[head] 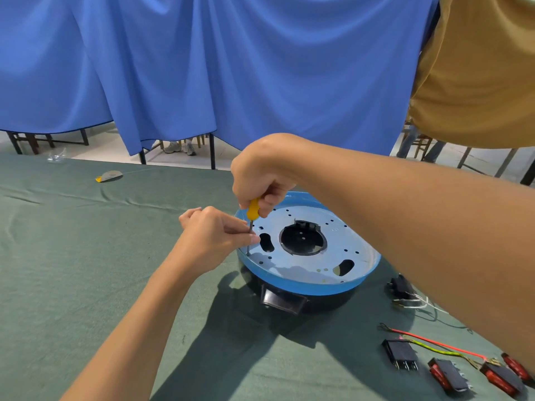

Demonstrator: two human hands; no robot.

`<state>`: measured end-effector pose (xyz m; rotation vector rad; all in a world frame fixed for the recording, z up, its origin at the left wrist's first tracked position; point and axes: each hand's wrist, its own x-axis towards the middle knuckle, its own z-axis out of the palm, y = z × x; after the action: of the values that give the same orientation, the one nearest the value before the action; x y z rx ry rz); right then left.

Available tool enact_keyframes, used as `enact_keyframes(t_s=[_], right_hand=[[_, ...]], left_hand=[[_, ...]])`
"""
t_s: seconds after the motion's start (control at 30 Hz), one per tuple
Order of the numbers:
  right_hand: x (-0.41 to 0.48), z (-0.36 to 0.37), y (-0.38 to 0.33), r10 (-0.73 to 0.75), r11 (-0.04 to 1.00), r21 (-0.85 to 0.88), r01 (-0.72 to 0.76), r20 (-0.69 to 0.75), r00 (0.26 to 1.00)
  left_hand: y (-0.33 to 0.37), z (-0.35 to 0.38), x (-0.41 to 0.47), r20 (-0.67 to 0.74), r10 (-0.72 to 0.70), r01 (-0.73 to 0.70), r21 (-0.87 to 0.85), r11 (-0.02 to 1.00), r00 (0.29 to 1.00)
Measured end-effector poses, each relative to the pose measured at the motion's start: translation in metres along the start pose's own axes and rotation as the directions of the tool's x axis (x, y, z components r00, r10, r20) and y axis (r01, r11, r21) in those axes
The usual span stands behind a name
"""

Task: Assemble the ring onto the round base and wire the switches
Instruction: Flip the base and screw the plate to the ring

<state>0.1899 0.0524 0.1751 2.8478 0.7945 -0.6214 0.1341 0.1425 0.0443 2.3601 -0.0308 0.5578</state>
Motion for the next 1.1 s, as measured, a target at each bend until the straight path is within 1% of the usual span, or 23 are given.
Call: enact_keyframes(t_s=[0.07, 0.13, 0.27, 0.33, 0.4, 0.47, 0.57, 0.63, 0.7, 0.77, 0.8, 0.83, 0.9, 0.93, 1.0, 1.07, 1.1], right_hand=[[-0.001, 0.0, 0.002, -0.042, 0.998, -0.053, 0.042, 0.002, 0.999], [-0.003, 0.001, 0.001, -0.14, 0.97, -0.207, 0.131, -0.033, 0.99], [-0.004, 0.004, -0.006, -0.339, 0.826, -0.507, 0.246, -0.097, 0.936], [-0.005, 0.007, -0.01, -0.413, 0.783, -0.556, 0.278, -0.131, 0.901], [-0.007, 0.008, -0.012, -0.422, 0.789, -0.545, 0.285, -0.142, 0.896], [-0.007, 0.008, -0.013, -0.366, 0.828, -0.497, 0.261, -0.124, 0.922], [-0.005, 0.002, -0.012, -0.168, 0.92, -0.366, 0.143, -0.036, 0.985], [-0.002, -0.002, -0.009, -0.034, 0.974, -0.225, 0.038, 0.022, 0.999], [-0.002, -0.002, -0.006, 0.003, 0.988, -0.152, 0.003, 0.039, 0.999], [-0.004, 0.001, -0.005, -0.039, 0.987, -0.158, 0.04, 0.011, 0.999], [-0.006, 0.003, -0.003, -0.087, 0.979, -0.19, 0.077, -0.042, 0.995], [-0.009, 0.003, -0.001, -0.153, 0.964, -0.238, 0.122, -0.115, 0.982], [-0.014, 0.002, 0.004, -0.294, 0.922, -0.324, 0.211, -0.231, 0.927], [-0.016, 0.0, 0.006, -0.349, 0.904, -0.343, 0.256, -0.245, 0.905], [-0.018, 0.0, 0.007, -0.41, 0.878, -0.36, 0.316, -0.224, 0.884], [-0.015, 0.003, 0.005, -0.426, 0.866, -0.388, 0.317, -0.238, 0.873], [-0.013, 0.005, 0.004, -0.421, 0.87, -0.385, 0.307, -0.257, 0.87]], left_hand=[[0.0, 0.0, 0.001, -0.001, -0.003, 0.003, 0.014, 1.0, 1.0], [0.001, 0.0, 0.002, 0.003, -0.009, 0.009, 0.013, 1.0, 1.0], [-0.001, -0.001, 0.001, 0.007, -0.019, 0.019, -0.025, 1.0, 1.0], [-0.002, -0.002, 0.001, 0.01, -0.037, 0.038, -0.062, 0.997, 0.999], [-0.002, -0.003, 0.001, 0.015, -0.051, 0.052, -0.075, 0.996, 0.999], [-0.001, -0.004, 0.0, 0.028, -0.05, 0.052, -0.072, 0.996, 0.998], [0.0, -0.003, 0.0, 0.048, -0.021, 0.023, -0.053, 0.998, 0.999], [-0.001, -0.003, 0.0, 0.043, -0.024, 0.027, -0.059, 0.998, 0.999], [-0.002, -0.002, 0.0, 0.028, -0.022, 0.024, -0.06, 0.998, 0.999], [-0.003, 0.0, 0.0, 0.005, -0.01, 0.011, -0.059, 0.998, 1.0], [-0.003, 0.001, 0.001, -0.007, -0.006, 0.006, -0.058, 0.998, 1.0], [-0.003, 0.001, 0.001, -0.014, -0.002, 0.001, -0.052, 0.999, 1.0], [-0.002, 0.001, 0.001, -0.007, 0.003, -0.004, -0.022, 1.0, 1.0], [-0.002, -0.001, 0.002, 0.012, 0.008, -0.008, -0.005, 1.0, 1.0], [-0.003, -0.004, 0.003, 0.08, 0.022, -0.024, 0.025, 0.999, 0.997], [-0.006, -0.007, 0.003, 0.154, 0.029, -0.033, 0.023, 0.999, 0.988], [-0.006, -0.007, 0.003, 0.165, 0.028, -0.029, 0.003, 1.0, 0.986]])
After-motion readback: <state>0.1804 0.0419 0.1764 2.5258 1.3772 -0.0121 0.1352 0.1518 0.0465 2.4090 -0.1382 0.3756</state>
